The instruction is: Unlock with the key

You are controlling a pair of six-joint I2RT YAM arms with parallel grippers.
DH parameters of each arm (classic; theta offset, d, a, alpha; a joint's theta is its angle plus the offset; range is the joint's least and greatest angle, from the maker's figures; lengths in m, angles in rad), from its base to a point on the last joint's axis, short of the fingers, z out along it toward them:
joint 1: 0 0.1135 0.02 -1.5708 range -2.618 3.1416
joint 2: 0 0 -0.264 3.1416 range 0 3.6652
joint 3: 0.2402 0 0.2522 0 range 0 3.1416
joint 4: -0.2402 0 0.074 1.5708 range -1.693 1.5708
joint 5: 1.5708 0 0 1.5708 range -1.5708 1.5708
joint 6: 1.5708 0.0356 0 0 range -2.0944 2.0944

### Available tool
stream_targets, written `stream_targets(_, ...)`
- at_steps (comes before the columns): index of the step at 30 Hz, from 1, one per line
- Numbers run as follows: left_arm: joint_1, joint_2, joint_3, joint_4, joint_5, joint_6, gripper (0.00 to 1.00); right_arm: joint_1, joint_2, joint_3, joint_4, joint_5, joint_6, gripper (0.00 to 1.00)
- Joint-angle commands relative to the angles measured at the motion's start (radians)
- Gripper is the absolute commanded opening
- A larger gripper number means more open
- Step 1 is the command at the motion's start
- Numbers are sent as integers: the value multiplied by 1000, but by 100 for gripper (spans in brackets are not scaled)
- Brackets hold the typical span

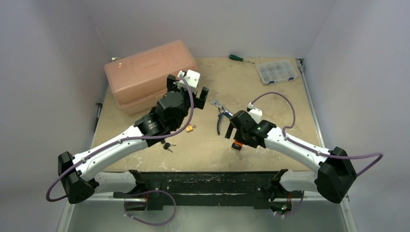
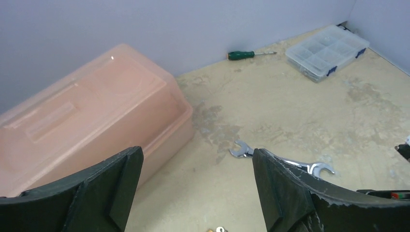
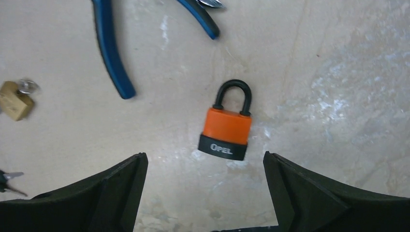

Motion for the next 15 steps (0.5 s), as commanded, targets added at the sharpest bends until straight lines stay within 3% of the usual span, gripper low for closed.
stream_targets(1,5,31,94,-272,15,-186,89,0,-34,-50,-20,30,60,99)
stream_targets(12,27,-2,-14,-678,-14,-540,89,-15,74,-77,81,-4,27,99)
stream_targets(15,36,-22,-62,-710,24,-578,89,-16,108,-75,106,3,11,99)
